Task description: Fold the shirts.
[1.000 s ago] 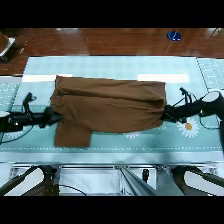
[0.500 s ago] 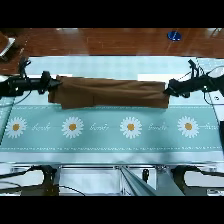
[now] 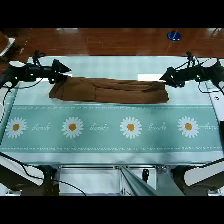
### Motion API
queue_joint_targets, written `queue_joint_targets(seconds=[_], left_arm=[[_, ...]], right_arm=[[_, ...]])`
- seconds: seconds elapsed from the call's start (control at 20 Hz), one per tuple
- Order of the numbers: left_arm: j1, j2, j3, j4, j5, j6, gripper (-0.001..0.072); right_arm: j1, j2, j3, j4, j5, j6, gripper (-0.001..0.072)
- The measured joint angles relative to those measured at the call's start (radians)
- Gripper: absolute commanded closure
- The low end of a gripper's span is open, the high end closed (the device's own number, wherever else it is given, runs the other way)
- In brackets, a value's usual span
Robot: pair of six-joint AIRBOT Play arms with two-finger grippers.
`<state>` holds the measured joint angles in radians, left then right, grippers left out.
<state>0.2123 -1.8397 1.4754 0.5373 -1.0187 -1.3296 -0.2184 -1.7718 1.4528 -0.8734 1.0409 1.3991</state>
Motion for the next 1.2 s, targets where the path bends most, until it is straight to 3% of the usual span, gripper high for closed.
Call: queue_joint_targets(seconds=[0.15, 0.35, 0.5, 0.7, 1.0, 1.1, 1.2], left_arm=[[0.076, 0.010, 0.075, 0.105, -0.082, -0.073, 0.0199], [0.183, 0.131, 0.064, 0.391, -0.190, -0.154, 0.0199], [0.191, 0.285, -0.075, 0.459, -0.113, -0.152, 0.0199], [0.099, 0.483, -0.288, 0.468, 0.046, -0.113, 0.0199], [-0.090, 0.572, -0.392, 0.471, 0.145, -0.096, 0.0199], [-0.143, 0.574, -0.400, 0.472, 0.167, -0.095, 0.0199], [-0.190, 0.563, -0.405, 0.472, 0.186, -0.092, 0.0200]], right_arm=[[-0.072, 0.005, 0.041, -0.041, 0.055, 0.001, 0.0299], [-0.179, 0.022, 0.046, -0.117, 0.180, 0.031, 0.0298], [-0.184, 0.022, 0.010, -0.106, 0.201, 0.034, 0.0294], [-0.123, -0.008, -0.012, -0.080, 0.184, 0.034, 0.0294], [-0.041, -0.059, -0.019, -0.059, 0.152, 0.035, 0.0299], [-0.032, -0.075, -0.019, -0.034, 0.159, 0.038, 0.0345], [-0.017, -0.092, -0.020, 0.009, 0.182, 0.008, 0.0583]])
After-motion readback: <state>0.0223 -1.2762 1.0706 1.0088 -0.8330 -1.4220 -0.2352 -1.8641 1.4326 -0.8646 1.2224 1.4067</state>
